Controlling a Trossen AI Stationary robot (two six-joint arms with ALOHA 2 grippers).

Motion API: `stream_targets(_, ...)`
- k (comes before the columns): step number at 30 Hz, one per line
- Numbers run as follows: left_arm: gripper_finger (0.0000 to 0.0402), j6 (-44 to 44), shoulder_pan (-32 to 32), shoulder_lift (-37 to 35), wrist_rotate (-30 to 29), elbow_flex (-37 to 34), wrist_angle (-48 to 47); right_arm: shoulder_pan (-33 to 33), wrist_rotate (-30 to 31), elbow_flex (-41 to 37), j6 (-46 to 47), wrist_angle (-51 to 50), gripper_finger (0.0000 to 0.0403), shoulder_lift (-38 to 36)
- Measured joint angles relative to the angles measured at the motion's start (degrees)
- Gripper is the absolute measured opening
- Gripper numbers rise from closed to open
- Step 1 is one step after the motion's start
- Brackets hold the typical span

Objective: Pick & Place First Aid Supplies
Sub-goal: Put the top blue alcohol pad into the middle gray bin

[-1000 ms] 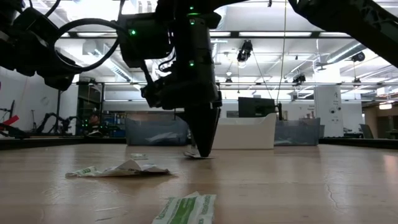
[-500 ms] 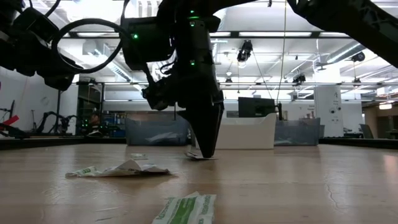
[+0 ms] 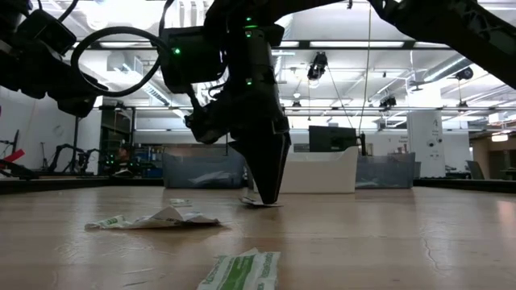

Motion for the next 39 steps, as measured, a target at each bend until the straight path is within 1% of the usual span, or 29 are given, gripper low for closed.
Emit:
stream_targets(7, 0.0094, 0.12, 0.0, 0.0, 0.0, 0.0, 0.0, 0.01, 0.02, 0.11, -0.03, -0.48, 0.0129, -0.59)
stream_targets(13, 0.0094, 0.12, 0.0, 0.0, 0.0, 0.0, 0.0, 0.02, 0.13, 0.13, 0.55, -0.52, 0.0138, -2.16)
stream_targets(21, 0.0094, 0.29, 0.0, 0.0, 0.0, 0.0, 0.0, 0.02, 0.15, -0.36, 2.45, 0.02, 0.0146, -2.18)
stream_targets(26, 0.0094, 0.29, 0.0, 0.0, 0.0, 0.0, 0.0, 0.02, 0.16, -2.0, 4.8, 2.23, 0.0144, -2.18)
stream_targets(34, 0.0094, 0.29, -0.02, 0.0, -0.02, 0.0, 0.0, 0.15, 0.69, -6.68, 6.63, 5.35, 0.0148, -2.79)
stream_targets(39, 0.0094, 0.29, -0.02, 0.0, -0.02, 0.0, 0.0, 0.18, 0.81, -8.7, 8.63, 7.02, 0.0139, -2.88)
